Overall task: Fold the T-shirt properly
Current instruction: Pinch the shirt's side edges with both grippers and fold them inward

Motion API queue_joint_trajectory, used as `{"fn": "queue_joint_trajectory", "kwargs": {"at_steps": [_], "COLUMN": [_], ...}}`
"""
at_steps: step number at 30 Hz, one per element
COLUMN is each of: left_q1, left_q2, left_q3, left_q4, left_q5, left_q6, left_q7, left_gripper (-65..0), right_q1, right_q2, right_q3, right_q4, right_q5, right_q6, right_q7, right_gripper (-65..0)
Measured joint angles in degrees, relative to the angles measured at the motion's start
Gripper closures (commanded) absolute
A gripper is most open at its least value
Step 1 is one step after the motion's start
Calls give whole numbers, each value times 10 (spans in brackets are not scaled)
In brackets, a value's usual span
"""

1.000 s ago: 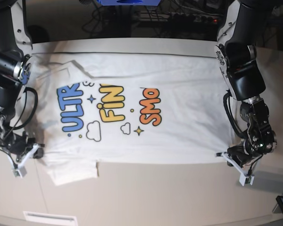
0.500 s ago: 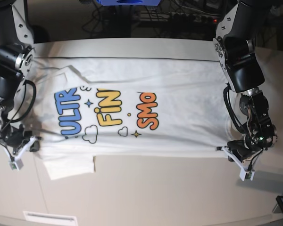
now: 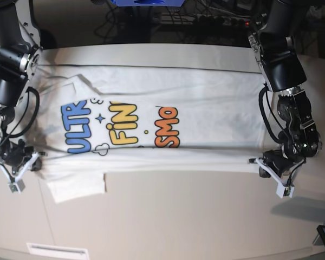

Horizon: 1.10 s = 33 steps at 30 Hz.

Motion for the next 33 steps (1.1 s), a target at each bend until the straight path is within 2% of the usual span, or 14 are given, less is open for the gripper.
{"fn": "queue_joint_trajectory", "kwargs": {"at_steps": [5, 12, 19, 33], "left_q1": [24, 64, 93, 127], "left_q2": [-2, -2, -2, -1], "left_q3": [0, 0, 1, 1], "left_q4": [24, 40, 66, 84], "left_q5": [1, 1, 0, 0], "left_q6": [0, 0, 0, 0], "left_q7": [-1, 0, -2, 0], "left_gripper": [0, 0, 0, 0], "right_q1": [-21, -43, -49, -79], "right_q2": [0, -2, -2, -7], "right_q3": [0, 0, 0, 1], "right_q4": [16, 91, 96, 96], "right_q5": [-2, 0, 2, 2], "right_q6": [0, 2, 2, 2], "right_q7": [-2, -48, -88, -91], "right_gripper": [0, 0, 0, 0]}}
